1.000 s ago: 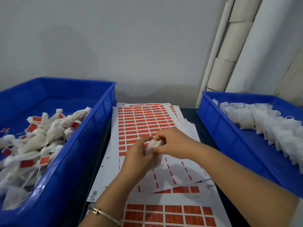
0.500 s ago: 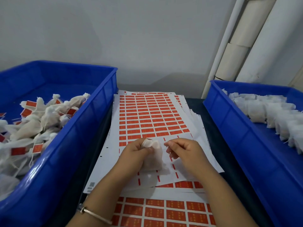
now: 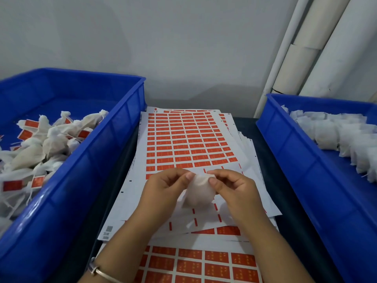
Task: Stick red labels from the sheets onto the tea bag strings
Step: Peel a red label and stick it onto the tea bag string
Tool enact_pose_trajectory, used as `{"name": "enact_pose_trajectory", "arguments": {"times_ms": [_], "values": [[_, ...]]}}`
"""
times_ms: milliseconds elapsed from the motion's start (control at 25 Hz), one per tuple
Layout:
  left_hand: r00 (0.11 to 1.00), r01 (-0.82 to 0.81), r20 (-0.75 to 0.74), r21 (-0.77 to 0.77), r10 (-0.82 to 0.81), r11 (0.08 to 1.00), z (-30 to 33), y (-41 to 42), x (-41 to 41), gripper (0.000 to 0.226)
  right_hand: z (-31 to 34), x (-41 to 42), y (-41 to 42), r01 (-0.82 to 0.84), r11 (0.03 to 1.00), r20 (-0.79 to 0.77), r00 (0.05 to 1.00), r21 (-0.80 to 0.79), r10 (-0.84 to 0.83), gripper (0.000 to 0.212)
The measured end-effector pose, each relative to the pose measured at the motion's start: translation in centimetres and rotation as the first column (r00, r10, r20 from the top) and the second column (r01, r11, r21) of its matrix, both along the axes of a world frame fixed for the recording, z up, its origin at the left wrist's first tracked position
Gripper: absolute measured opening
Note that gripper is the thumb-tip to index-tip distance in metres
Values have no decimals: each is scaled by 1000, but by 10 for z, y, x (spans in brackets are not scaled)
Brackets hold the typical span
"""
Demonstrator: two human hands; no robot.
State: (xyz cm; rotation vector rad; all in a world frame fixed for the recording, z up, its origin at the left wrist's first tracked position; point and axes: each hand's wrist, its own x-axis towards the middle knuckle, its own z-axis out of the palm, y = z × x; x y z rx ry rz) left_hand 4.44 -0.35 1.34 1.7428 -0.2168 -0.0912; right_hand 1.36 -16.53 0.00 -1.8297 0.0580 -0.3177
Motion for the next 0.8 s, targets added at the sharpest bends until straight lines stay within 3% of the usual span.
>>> {"name": "enact_pose_trajectory", "arguments": {"times_ms": [240, 400, 640, 800], "values": [[995, 66, 76, 5, -66, 998, 1, -3, -5, 22, 4, -5, 2, -27, 999, 18, 1000, 44, 26, 12], [995, -6, 95, -49, 11, 999, -2, -2, -3, 14, 7, -6, 4, -26, 996, 48, 999, 84, 22, 5], [1000, -5, 28, -183, 10, 983, -2, 0, -2, 7, 7, -6, 3, -51, 984, 91, 995, 173, 36, 14], [1000, 4, -16, -181, -7, 983, -2, 1, -1, 14, 8, -5, -3, -105, 954, 71, 994, 280, 88, 31]]}}
